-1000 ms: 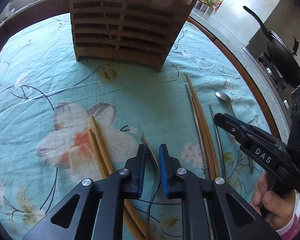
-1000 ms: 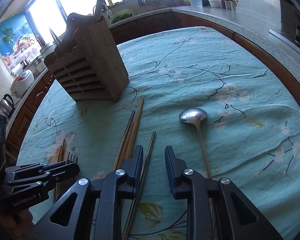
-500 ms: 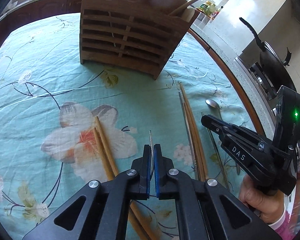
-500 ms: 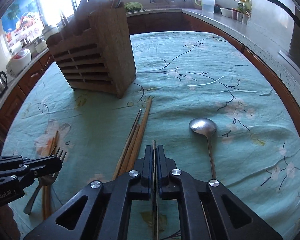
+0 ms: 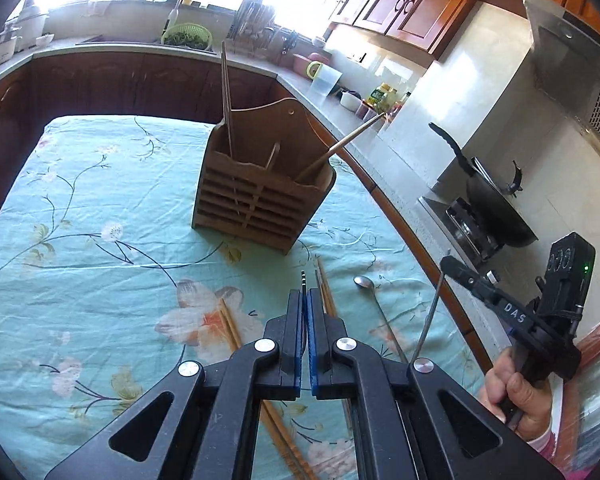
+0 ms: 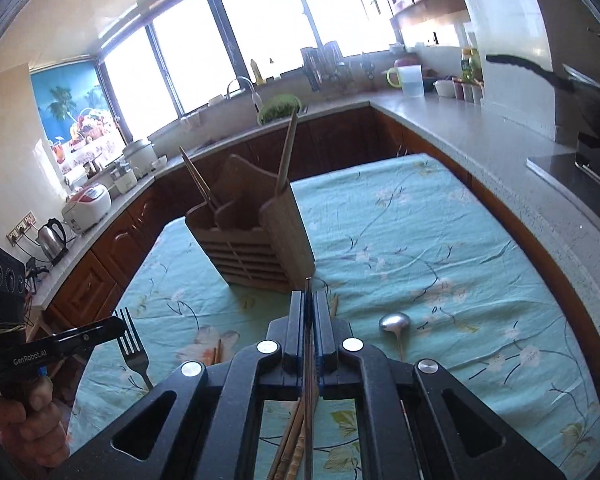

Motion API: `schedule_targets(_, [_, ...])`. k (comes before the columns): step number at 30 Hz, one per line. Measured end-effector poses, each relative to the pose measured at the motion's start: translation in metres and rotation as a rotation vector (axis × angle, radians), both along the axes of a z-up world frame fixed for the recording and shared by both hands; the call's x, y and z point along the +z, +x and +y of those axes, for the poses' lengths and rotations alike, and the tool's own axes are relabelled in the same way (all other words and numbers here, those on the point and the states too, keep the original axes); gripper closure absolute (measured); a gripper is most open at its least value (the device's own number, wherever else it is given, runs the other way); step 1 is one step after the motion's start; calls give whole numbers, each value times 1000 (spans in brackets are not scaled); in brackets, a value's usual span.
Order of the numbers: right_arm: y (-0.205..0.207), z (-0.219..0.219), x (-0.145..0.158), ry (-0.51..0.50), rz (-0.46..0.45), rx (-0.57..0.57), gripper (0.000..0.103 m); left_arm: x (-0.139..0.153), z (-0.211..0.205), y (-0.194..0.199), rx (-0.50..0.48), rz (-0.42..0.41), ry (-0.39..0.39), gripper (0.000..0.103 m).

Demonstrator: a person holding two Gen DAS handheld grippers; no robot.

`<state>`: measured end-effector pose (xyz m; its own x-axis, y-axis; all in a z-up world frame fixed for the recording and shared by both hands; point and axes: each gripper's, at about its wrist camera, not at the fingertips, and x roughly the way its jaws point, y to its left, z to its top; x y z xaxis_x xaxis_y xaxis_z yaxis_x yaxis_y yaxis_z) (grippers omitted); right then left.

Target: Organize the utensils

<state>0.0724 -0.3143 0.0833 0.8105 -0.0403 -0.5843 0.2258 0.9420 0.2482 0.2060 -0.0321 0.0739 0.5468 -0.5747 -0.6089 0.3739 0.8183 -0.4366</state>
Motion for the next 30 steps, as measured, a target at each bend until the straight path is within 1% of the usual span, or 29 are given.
schedule_targets(3, [-6,-1,16,27,-48,7,99,1,16,-5,17,-2,-16,103])
schedule_targets(6, [-9,1,27,15,-83,12,99,6,25,-13,39,-21,-35,103])
schedule_targets(14, [-4,2,36,7,-120,8,99,21,33,-18,59,-83,-49,103])
schedule_targets(23, [8,0,54,-10,-164,5,99,50,47,-7,68,-159,-95,103])
schedule_targets(27, [17,-2,62,-16,-189,0,99,61,49,3,68,-184,-119,103])
schedule_targets(30, [27,-4,71,-24,-211,-6,99,69,50,16,54,-195,-152,103])
